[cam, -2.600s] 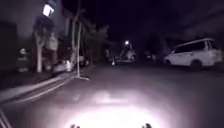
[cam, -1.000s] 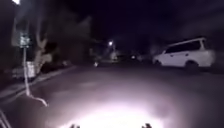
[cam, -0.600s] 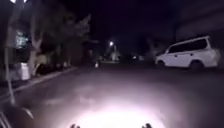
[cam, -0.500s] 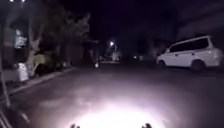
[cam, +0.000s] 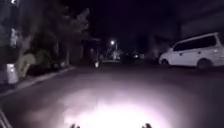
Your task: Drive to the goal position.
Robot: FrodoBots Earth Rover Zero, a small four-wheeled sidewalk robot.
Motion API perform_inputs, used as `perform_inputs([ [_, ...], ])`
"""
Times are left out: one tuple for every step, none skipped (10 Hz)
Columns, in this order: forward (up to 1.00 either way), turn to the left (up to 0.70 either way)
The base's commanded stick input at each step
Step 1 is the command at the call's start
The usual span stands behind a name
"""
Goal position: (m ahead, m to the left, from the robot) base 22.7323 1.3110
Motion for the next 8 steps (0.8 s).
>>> perform_inputs([
  [0.85, 0.0],
  [0.85, 0.0],
  [0.85, 0.0],
  [0.85, 0.0],
  [0.85, 0.0],
  [0.85, 0.0],
  [0.85, 0.0],
  [0.85, 0.0],
])
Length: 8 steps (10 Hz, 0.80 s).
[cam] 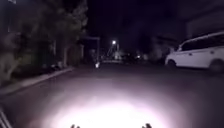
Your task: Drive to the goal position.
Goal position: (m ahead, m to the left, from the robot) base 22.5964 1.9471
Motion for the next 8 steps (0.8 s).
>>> perform_inputs([
  [0.85, 0.0],
  [0.85, 0.0],
  [0.85, 0.0],
  [0.85, 0.0],
  [0.85, 0.0],
  [0.85, 0.0],
  [0.85, 0.0],
  [0.85, 0.0],
])
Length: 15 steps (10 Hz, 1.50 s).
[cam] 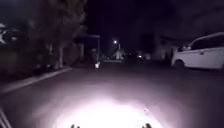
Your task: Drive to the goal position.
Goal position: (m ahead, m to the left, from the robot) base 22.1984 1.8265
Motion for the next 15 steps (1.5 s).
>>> perform_inputs([
  [0.85, 0.0],
  [0.85, 0.0],
  [0.85, 0.0],
  [0.85, 0.0],
  [0.85, 0.0],
  [0.85, 0.0],
  [0.85, 0.0],
  [0.85, 0.0],
  [0.85, 0.0],
  [0.85, 0.0],
  [0.85, 0.0],
  [0.85, -0.27],
  [0.85, -0.32],
  [0.85, -0.31],
  [0.85, -0.19],
])
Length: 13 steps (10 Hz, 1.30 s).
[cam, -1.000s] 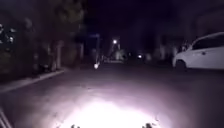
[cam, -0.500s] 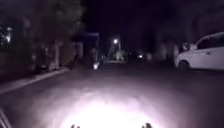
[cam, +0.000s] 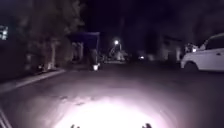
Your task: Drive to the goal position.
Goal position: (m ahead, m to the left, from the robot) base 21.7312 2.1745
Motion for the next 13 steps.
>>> perform_inputs([
  [0.85, -0.07],
  [0.85, 0.0],
  [0.85, 0.0],
  [0.85, 0.0],
  [0.85, 0.0],
  [0.85, 0.0],
  [0.85, 0.0],
  [0.85, 0.0],
  [0.85, 0.0],
  [0.85, 0.0],
  [0.85, 0.0],
  [0.85, 0.0],
  [0.85, 0.0],
])
